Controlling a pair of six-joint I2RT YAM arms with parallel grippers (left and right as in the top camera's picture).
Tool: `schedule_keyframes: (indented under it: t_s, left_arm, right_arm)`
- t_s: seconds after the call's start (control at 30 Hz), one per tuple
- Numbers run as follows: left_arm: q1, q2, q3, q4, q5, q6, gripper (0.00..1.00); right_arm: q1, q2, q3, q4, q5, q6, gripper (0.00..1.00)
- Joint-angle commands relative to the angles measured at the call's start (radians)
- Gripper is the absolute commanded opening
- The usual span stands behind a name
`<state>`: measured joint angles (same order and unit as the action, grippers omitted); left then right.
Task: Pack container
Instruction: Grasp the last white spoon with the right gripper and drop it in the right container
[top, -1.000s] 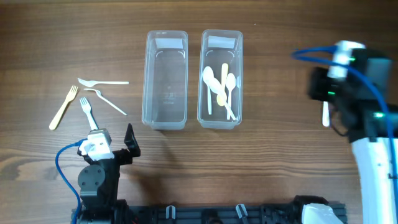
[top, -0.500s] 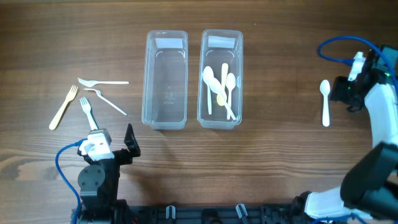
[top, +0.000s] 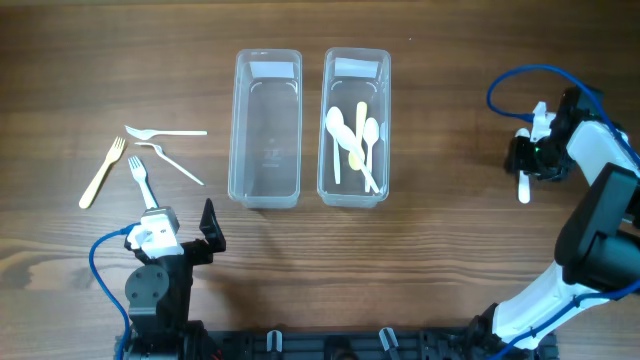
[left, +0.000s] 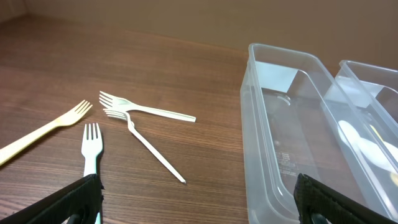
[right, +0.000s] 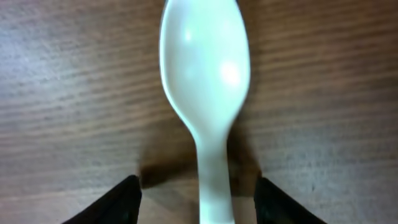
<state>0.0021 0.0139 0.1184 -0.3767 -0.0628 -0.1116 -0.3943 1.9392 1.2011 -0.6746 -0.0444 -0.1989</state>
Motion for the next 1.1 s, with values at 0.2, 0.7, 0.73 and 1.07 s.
schedule_keyframes:
  t_s: [0.2, 0.7, 0.73, 1.07]
  left_arm:
    - [0.003, -0.007, -0.005, 0.003, -0.003, -0.009, 1.00]
    - [0.003, -0.007, -0.005, 0.003, -0.003, -0.009, 1.00]
    - [0.003, -0.007, -0.005, 0.003, -0.003, -0.009, 1.00]
    - [0.003, -0.007, -0.005, 0.003, -0.003, -0.009, 1.00]
  right_arm:
    - [-0.001, 0.046, -0.016, -0.010, -0.092, 0.102, 0.04]
    - [0.344, -0.459, 0.051, 0.041, -0.537, 0.312, 0.04]
    - [0.400, -0.476, 0.051, 0.064, -0.536, 0.327, 0.04]
    - [0.761, -0.326, 0.050, 0.193, -0.203, 0.477, 0.04]
